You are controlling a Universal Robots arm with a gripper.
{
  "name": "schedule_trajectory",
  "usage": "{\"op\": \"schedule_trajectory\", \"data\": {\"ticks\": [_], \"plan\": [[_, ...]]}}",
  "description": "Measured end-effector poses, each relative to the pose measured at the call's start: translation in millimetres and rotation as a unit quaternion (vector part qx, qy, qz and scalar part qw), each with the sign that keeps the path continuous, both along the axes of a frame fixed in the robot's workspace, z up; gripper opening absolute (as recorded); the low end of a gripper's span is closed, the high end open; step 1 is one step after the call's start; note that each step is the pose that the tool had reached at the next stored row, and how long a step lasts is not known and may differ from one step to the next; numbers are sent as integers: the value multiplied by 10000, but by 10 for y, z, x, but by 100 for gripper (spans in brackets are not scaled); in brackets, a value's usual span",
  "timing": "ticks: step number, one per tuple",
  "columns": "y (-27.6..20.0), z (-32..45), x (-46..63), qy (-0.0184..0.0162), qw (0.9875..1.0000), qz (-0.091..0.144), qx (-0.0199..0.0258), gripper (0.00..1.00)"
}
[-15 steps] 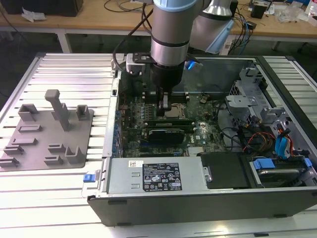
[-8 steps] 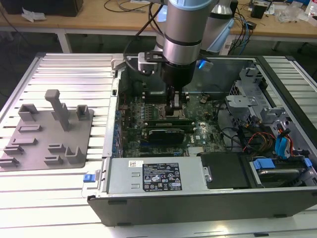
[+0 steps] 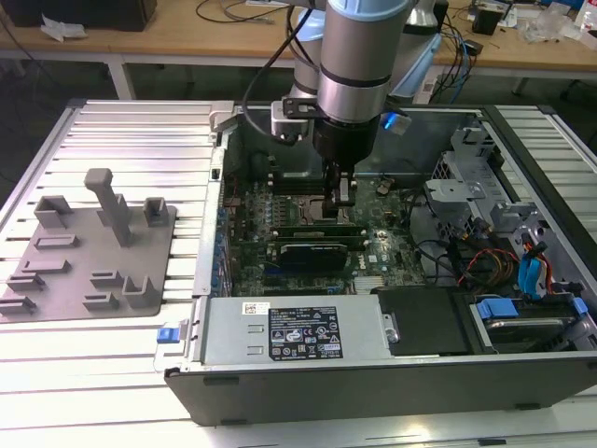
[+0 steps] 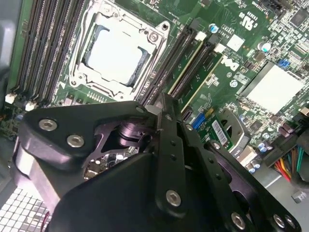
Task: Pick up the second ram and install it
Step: 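Press down the second ram until it locks into place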
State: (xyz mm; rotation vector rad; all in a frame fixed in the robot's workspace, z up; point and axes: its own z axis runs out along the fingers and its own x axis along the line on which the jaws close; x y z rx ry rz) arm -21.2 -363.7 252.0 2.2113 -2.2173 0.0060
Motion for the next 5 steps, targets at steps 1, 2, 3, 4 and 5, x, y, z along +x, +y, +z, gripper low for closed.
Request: {"op": "schedule_trajectory", "data": {"ticks": [1, 2, 3, 4, 5], "plan": [[0, 0, 0, 0, 10000, 0, 0, 8], [0, 0, -1, -1, 10000, -1, 0, 8], [0, 0, -1, -1, 10000, -1, 0, 8], [0, 0, -1, -1, 10000, 0, 0, 8], [0, 0, -1, -2, 10000, 0, 0, 8]]}}
